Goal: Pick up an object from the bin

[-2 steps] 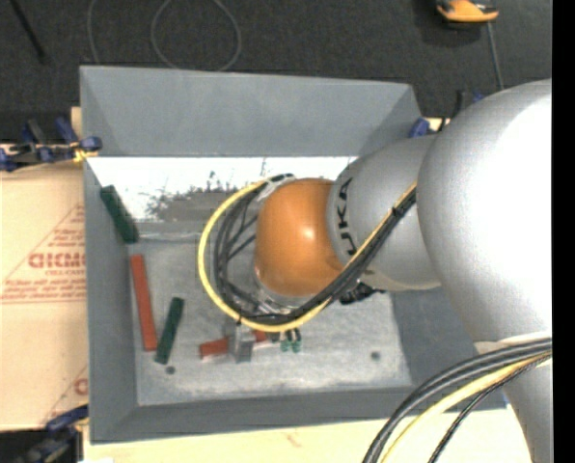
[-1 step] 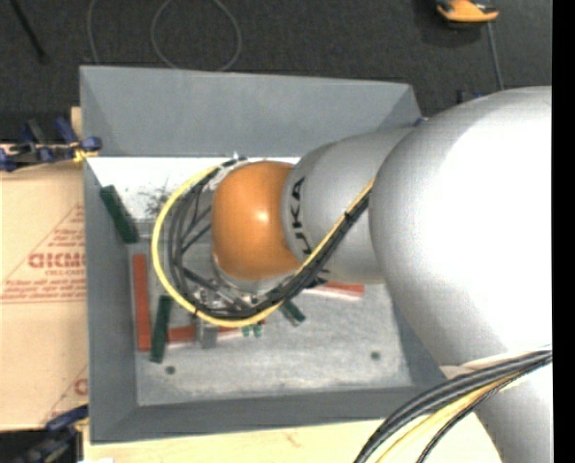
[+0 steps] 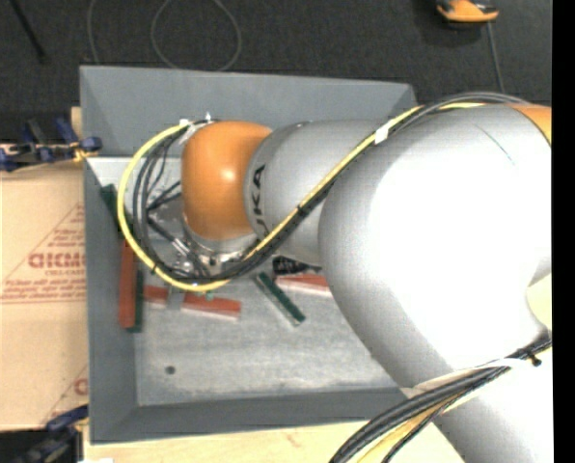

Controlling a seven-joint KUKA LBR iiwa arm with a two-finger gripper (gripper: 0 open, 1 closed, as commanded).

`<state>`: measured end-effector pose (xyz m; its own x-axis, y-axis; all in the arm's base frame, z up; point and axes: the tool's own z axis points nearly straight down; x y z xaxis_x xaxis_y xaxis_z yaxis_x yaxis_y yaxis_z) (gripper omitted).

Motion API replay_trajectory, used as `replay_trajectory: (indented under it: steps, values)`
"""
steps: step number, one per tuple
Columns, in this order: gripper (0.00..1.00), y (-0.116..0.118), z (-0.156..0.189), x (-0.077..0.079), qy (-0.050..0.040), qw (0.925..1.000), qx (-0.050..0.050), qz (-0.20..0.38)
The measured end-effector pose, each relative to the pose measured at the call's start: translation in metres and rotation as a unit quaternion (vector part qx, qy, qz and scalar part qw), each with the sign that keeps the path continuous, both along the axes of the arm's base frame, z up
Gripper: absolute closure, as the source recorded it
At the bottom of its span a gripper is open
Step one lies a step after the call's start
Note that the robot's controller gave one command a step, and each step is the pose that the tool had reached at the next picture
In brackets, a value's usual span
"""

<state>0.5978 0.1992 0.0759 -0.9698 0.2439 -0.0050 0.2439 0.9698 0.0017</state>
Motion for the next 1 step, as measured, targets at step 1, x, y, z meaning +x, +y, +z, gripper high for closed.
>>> replay_trajectory:
  steps: [1]
  values:
    - [0.0, -0.0003, -0.0015, -0.001, 0.0007, 1.0, 0.0, 0.0]
